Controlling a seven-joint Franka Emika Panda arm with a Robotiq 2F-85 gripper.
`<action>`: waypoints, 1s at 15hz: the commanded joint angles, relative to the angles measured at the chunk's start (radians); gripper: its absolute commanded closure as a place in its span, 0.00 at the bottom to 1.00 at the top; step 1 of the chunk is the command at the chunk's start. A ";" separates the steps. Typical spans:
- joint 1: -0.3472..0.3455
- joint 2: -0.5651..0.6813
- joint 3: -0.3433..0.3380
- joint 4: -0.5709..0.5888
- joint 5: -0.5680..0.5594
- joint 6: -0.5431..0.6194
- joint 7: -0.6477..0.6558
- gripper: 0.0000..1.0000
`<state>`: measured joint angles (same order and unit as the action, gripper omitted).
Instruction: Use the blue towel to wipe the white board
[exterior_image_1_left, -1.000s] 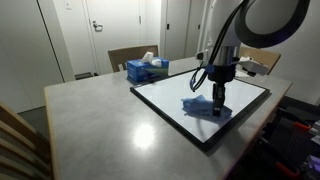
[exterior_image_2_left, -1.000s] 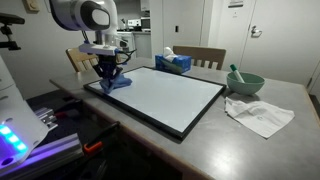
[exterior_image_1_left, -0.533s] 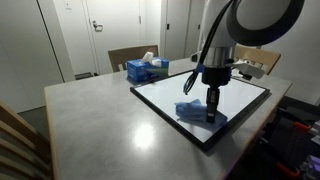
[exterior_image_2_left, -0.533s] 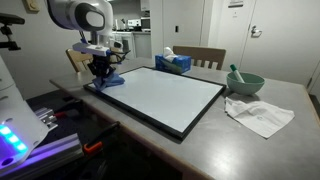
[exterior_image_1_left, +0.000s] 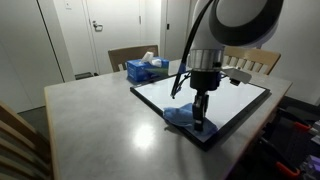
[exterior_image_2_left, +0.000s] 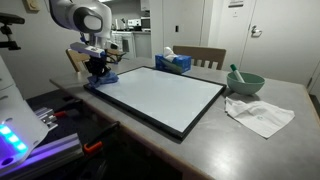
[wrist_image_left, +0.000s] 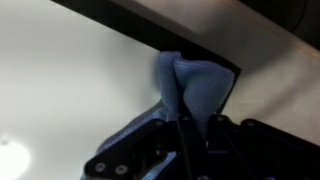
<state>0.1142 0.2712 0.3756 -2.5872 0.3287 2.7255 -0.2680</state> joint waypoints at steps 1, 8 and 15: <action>-0.007 0.036 0.016 0.033 0.029 -0.006 0.005 0.97; -0.001 0.037 -0.047 0.064 -0.092 -0.030 0.004 0.97; 0.004 0.086 -0.105 0.169 -0.235 -0.073 0.000 0.97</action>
<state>0.1140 0.3054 0.2869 -2.4899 0.1330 2.6885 -0.2598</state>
